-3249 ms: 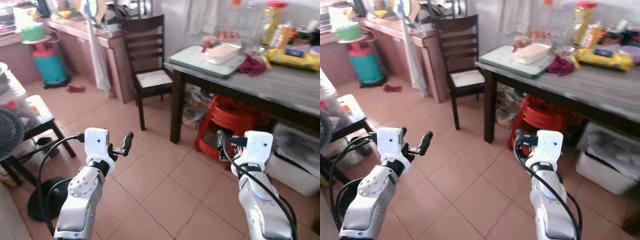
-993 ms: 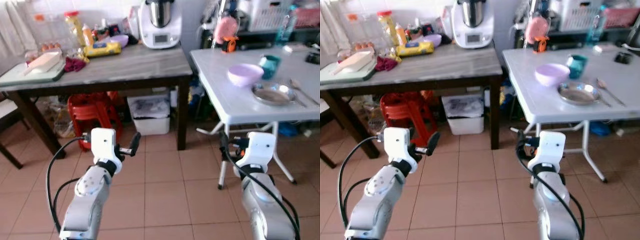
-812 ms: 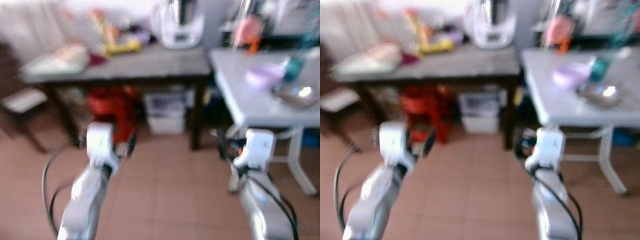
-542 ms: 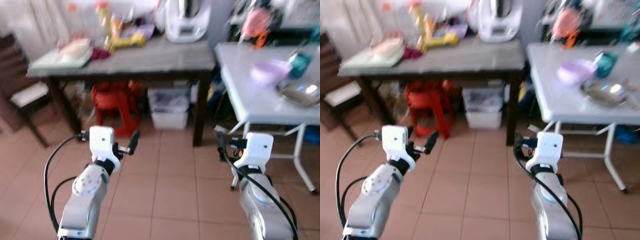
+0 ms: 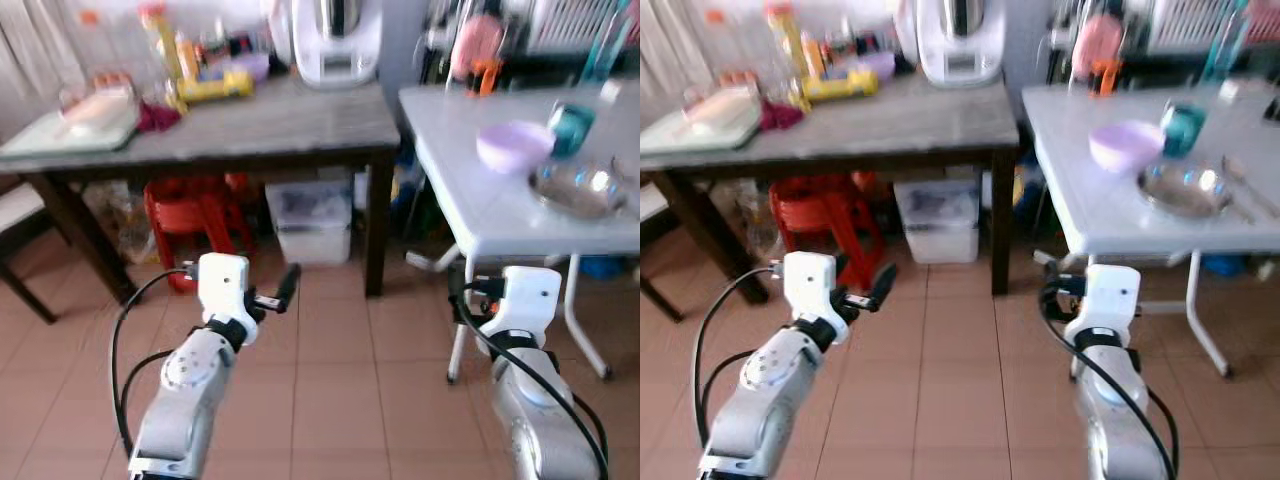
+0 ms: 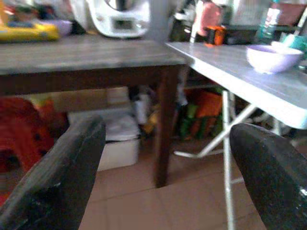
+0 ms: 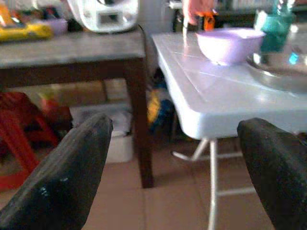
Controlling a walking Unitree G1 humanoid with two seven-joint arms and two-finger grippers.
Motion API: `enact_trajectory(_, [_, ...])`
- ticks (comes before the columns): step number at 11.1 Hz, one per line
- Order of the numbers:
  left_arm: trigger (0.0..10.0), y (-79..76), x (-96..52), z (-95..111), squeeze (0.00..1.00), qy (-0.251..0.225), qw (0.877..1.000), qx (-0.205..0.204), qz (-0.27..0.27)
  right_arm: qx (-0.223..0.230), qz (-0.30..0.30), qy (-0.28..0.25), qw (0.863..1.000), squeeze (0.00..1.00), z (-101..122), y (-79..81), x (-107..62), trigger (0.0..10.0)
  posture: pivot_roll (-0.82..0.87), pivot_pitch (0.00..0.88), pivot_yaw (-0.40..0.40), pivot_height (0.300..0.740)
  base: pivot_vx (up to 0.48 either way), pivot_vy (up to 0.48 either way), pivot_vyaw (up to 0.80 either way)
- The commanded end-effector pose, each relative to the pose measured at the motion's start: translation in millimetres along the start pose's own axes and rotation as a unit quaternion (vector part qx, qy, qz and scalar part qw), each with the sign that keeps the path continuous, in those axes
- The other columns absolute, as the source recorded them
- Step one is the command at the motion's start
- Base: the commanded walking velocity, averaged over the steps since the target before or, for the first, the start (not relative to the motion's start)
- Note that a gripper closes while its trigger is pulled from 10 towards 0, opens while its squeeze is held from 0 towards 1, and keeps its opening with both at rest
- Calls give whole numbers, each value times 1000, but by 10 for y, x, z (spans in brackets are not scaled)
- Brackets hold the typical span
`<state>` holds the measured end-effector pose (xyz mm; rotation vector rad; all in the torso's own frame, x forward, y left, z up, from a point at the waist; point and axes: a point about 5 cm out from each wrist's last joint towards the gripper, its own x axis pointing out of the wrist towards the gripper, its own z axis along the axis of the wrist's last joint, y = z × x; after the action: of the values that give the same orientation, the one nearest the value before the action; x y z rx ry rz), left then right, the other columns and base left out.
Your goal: Setting the table
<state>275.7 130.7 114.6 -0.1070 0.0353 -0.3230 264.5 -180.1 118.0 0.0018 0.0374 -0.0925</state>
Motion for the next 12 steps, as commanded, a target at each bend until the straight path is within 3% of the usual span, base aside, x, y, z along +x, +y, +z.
enact_trajectory(1, [10000,82,-30,27,0,-2,1000,6,14,3,19,-9,1000,0,46,100,18,10000,-9,0,66,740,319,0,0])
enact_trajectory(6, [10000,108,-80,-21,0,6,1000,9,24,14,35,-9,999,0,47,142,7,10000,0,0,60,740,341,0,0])
enact_trajectory(8, [10000,186,-155,-136,0,26,998,16,51,41,30,7,999,0,-15,107,-43,10000,1,0,55,740,0,0,0])
enact_trajectory(10, [10000,294,-363,-390,0,44,997,19,68,28,20,38,999,0,-172,46,-135,10000,-3,0,51,740,0,0,0])
enact_trajectory(12, [10000,335,-482,-493,0,49,995,34,81,40,17,41,998,0,-248,-11,-222,10000,-7,0,46,740,0,0,0])
